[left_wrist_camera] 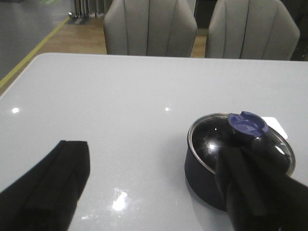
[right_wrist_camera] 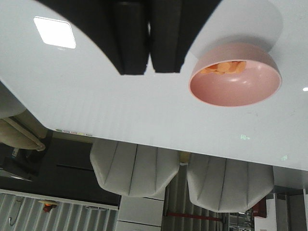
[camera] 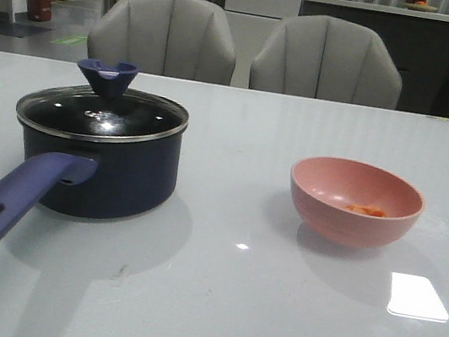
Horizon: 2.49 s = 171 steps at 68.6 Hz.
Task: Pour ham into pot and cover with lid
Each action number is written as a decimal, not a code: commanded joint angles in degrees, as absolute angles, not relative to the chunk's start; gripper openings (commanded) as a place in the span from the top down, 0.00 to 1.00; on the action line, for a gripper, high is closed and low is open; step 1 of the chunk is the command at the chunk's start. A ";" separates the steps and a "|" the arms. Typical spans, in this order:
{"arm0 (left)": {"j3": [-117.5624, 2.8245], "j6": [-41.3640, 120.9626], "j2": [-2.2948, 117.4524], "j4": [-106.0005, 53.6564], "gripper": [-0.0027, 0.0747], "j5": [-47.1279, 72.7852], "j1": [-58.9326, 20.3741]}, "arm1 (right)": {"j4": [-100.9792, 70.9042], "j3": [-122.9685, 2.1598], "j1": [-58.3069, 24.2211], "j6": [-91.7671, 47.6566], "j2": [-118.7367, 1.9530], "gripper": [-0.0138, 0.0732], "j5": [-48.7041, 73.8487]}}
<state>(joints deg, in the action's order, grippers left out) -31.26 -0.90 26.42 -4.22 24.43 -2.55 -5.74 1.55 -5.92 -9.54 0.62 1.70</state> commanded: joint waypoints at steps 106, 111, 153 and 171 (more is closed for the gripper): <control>-99.40 -21.02 102.81 6.14 0.21 58.79 -26.89 | -5.05 1.24 -5.55 -9.55 1.74 0.66 -3.20; -99.73 -21.26 103.65 6.14 0.21 58.90 -26.89 | -5.05 1.24 -5.55 -9.55 1.74 0.66 -3.20; -100.16 -24.54 108.39 4.67 0.09 60.07 -25.10 | -5.05 1.24 -5.55 -9.55 1.74 0.66 -3.20; -100.16 -24.54 108.66 4.41 0.39 59.79 -24.44 | -5.05 1.24 -5.55 -9.55 1.74 0.66 -3.20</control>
<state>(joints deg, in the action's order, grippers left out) -98.32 -23.93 111.64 4.57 61.57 -25.14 -5.74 1.55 -5.92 -9.54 0.62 1.70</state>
